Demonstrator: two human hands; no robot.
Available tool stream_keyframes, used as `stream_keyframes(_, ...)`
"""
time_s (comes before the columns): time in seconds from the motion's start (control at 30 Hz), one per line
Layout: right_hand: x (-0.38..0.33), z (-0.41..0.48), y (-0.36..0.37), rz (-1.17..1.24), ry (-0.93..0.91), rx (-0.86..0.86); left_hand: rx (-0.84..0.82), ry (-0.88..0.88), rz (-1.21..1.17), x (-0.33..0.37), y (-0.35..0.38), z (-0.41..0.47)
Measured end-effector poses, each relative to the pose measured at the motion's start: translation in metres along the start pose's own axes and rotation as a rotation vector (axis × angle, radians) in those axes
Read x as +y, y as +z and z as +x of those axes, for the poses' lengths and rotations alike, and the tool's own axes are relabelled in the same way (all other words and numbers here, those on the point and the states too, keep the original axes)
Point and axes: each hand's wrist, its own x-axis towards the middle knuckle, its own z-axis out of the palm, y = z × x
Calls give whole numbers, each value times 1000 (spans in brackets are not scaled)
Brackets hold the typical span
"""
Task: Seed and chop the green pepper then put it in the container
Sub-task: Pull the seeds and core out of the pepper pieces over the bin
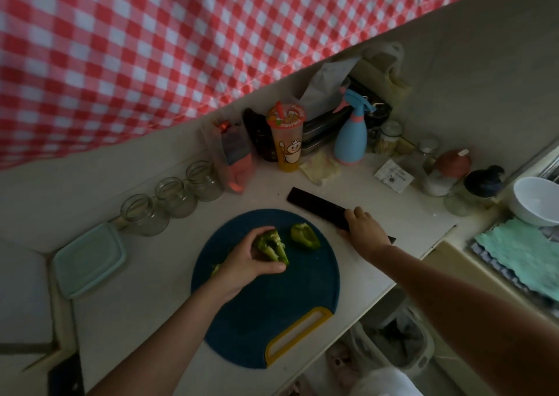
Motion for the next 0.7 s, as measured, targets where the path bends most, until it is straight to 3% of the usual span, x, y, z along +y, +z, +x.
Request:
stream_keyframes(0.33, -3, -16, -1, 182, 81, 41, -176, 71, -5, 34, 25, -12)
stream_keyframes(0.53, -4, -70, -66, 542, -11, 286, -359, 59, -50, 60, 68, -15)
stream_keyframes(0.7, 25, -131, -107, 737, 47, 276, -490, 50, 27, 70, 139, -9)
